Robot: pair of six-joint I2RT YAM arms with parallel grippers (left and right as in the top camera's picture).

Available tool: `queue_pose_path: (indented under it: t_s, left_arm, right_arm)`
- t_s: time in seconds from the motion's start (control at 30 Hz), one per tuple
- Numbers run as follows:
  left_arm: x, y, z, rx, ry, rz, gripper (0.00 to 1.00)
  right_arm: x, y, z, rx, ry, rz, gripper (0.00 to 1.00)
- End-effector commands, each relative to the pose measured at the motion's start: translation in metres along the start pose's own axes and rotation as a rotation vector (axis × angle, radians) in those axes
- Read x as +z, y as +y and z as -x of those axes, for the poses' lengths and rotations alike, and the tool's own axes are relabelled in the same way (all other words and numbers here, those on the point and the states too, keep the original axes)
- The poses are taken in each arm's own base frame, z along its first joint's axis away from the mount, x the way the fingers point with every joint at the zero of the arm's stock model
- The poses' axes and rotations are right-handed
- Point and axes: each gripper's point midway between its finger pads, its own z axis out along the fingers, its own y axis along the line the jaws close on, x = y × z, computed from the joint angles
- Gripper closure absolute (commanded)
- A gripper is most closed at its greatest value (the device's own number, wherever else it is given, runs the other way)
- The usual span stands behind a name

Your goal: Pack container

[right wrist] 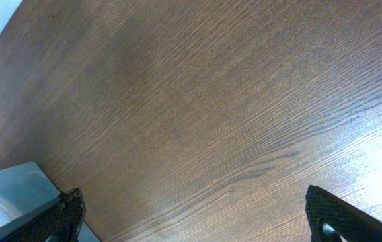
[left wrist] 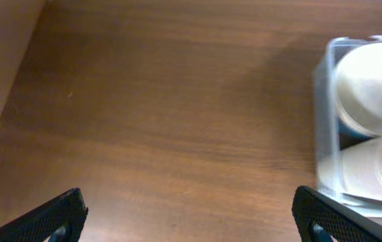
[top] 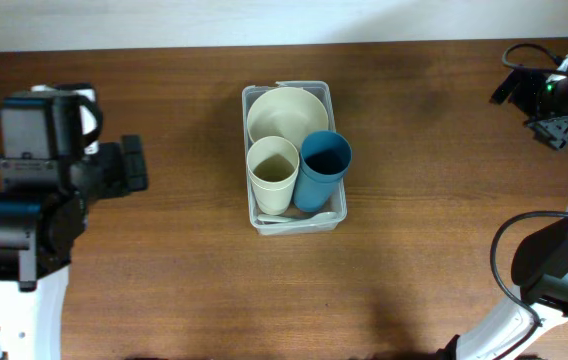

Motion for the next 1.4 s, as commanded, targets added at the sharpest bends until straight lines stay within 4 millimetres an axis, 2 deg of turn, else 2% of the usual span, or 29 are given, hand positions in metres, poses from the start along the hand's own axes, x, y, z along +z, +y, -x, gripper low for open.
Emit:
queue_pose_path:
  t_s: [0.0, 0.33, 0.73, 0.87, 0.97, 1.1, 1.2, 1.37]
  left_arm:
    - [0.001, 0.012, -0.004, -0.043, 0.018, 0.03, 0.0]
    - [0.001, 0.012, 0.003, -0.05, -0.013, 0.029, 0.0]
    - [0.001, 0.012, 0.003, -0.05, -0.012, 0.029, 0.0]
    - [0.001, 0.012, 0.003, -0.05, -0.012, 0.029, 0.01]
    - [0.001, 0.012, 0.003, -0.05, -0.012, 0.029, 0.0]
    - [0.001, 0.012, 0.003, -0.05, -0.012, 0.029, 0.01]
    - [0.001, 0.012, 0.003, -0.05, -0.012, 0.028, 0.0]
    - [0.001, 0.012, 0.003, -0.05, -0.012, 0.028, 0.0]
  right_arm:
    - [-0.002, -0.001, 0.001, -0.002, -0.007, -0.007, 0.01]
    - [-0.002, -0.001, 0.001, -0.002, -0.007, -0.007, 0.01]
    - [-0.001, -0.001, 0.001, -0.002, -0.006, -0.008, 0.01]
    - [-0.002, 0.005, -0.001, -0.017, -0.006, -0.002, 0.01]
    - [-0.019, 0.022, -0.007, -0.054, -0.038, 0.022, 0.01]
    - [-0.057, 0.057, -0.022, -0.137, -0.106, 0.083, 0.01]
    - [-0.094, 0.089, -0.043, -0.219, -0.164, 0.147, 0.01]
    - [-0.156, 0.129, -0.087, -0.36, -0.256, 0.266, 0.01]
